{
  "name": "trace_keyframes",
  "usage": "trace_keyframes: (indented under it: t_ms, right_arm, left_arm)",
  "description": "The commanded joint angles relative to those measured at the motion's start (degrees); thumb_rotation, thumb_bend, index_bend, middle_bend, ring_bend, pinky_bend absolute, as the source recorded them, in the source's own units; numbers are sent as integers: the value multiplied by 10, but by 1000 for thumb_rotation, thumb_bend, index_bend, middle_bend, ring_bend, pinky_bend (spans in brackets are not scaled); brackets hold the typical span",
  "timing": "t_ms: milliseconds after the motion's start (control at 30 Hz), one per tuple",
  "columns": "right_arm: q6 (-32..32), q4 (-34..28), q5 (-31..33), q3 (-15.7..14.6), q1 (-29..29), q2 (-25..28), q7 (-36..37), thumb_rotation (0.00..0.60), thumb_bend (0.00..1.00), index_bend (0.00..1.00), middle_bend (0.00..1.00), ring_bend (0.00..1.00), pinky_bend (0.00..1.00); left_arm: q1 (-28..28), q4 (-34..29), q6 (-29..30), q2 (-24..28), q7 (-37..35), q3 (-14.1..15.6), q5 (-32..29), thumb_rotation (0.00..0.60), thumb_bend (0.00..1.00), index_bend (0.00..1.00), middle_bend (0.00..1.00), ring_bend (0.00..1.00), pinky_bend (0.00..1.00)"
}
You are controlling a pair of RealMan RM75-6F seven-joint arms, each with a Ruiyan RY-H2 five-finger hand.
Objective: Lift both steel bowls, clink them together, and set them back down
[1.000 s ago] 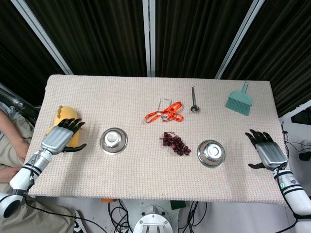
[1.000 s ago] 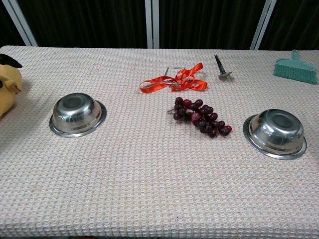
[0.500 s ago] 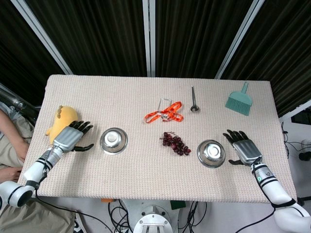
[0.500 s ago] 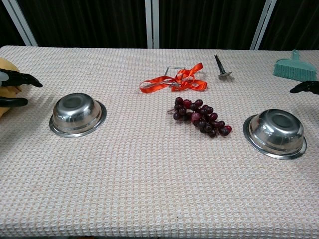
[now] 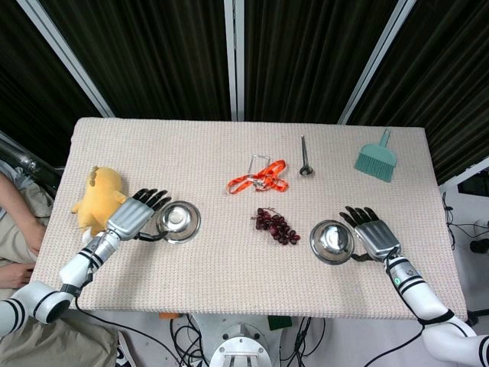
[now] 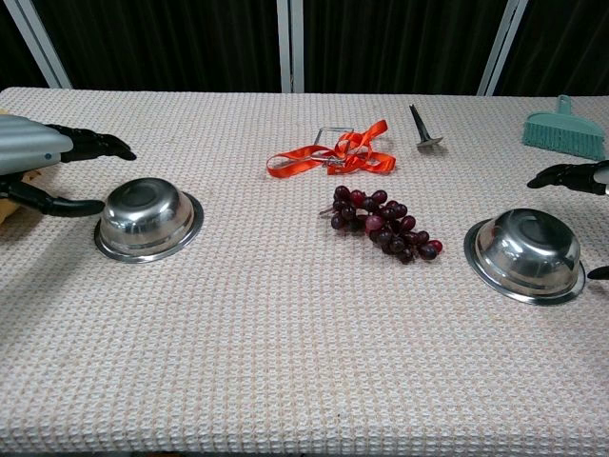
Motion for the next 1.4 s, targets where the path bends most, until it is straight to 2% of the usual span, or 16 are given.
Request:
trace_keyframes:
  t_ms: [33, 67, 100, 167, 400, 667, 967, 1167, 1233, 1333, 1400]
  right_arm:
    - [4, 3, -3, -2, 0, -2, 4, 600, 198, 0, 0, 0, 0]
    - [4, 6, -4, -2, 0, -3, 5, 600, 198, 0, 0, 0, 0]
    - [4, 8, -4, -3, 0, -3, 6, 600, 197, 0, 0, 0, 0]
    - [-3, 10, -1, -4, 4, -4, 5, 600, 198, 0, 0, 0, 0]
    - [-28, 6, 8, -6, 21, -7, -6, 600, 208, 0, 0, 0, 0]
    - [-49, 3, 24, -4, 39, -9, -18, 600, 220, 0, 0, 0, 0]
    - [-59, 1, 34, -7, 53, -14, -29, 600, 240, 0, 62, 0, 0]
    - [-62, 0, 38, -10, 59, -17, -36, 600, 258, 3, 133, 14, 0]
    - [-59, 0, 36, -12, 60, -17, -38, 600, 276, 51, 177, 33, 0]
    - [-51, 4, 33, -13, 59, -21, -42, 600, 290, 187, 240, 80, 6]
    - [-44, 7, 32, -13, 57, -24, -43, 600, 296, 260, 259, 117, 20]
  left_arm:
    - [-1, 23, 26, -23, -19, 2, 21, 454, 220, 0, 0, 5, 269]
    - [-3, 30, 30, -30, -23, 3, 26, 519, 220, 0, 0, 9, 300]
    - [-5, 34, 29, -33, -24, 3, 26, 552, 220, 0, 0, 13, 317]
    - [-11, 35, 17, -37, -22, 4, 23, 579, 220, 0, 0, 14, 325]
    - [-29, 20, -25, -35, -5, 6, -1, 583, 219, 0, 0, 14, 322]
    - [-44, 5, -43, -23, 9, 6, -12, 595, 215, 0, 0, 0, 306]
    - [-65, -3, -71, -18, 17, 10, -17, 600, 218, 6, 0, 0, 307]
    - [-76, -8, -99, -14, 36, 10, -45, 600, 235, 86, 0, 10, 329]
    - [-78, -14, -103, -11, 41, 9, -53, 600, 247, 132, 14, 34, 358]
    - [-79, -22, -96, -11, 44, 5, -59, 600, 277, 229, 120, 96, 438]
    - [-76, -24, -83, -14, 39, 4, -53, 600, 284, 329, 218, 158, 516]
